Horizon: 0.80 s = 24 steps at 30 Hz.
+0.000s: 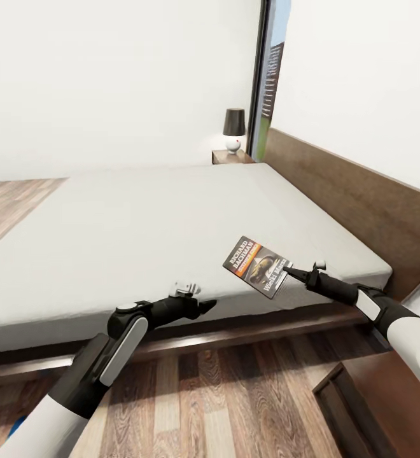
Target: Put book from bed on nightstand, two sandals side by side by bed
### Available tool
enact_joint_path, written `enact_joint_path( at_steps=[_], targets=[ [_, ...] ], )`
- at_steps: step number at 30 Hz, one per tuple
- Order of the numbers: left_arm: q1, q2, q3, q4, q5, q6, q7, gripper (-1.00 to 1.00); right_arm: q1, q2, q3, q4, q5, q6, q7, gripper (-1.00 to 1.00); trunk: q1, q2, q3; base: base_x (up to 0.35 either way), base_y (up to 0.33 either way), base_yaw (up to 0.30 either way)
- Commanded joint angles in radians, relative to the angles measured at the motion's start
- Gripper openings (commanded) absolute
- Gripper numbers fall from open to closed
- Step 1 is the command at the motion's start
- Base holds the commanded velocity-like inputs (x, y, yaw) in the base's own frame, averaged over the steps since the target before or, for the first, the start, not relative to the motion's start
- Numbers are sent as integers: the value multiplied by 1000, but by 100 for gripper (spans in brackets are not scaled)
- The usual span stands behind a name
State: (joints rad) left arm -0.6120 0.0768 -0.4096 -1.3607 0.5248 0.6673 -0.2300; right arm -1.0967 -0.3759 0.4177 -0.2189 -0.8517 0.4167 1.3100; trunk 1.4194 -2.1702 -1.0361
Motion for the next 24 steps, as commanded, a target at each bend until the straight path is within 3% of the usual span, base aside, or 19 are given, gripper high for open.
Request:
enact_joint_path(
  at_steps=[1,24],
  targets=[
    [0,0,0,0,0,0,0,100,0,0,-5,0,-1,1,0,-100,0,0,0,-7,5,282],
    [0,1,0,4,3,-2,-3,100,0,0,-4,0,-1,-1,0,-100,0,0,0,-1,0,282]
  ],
)
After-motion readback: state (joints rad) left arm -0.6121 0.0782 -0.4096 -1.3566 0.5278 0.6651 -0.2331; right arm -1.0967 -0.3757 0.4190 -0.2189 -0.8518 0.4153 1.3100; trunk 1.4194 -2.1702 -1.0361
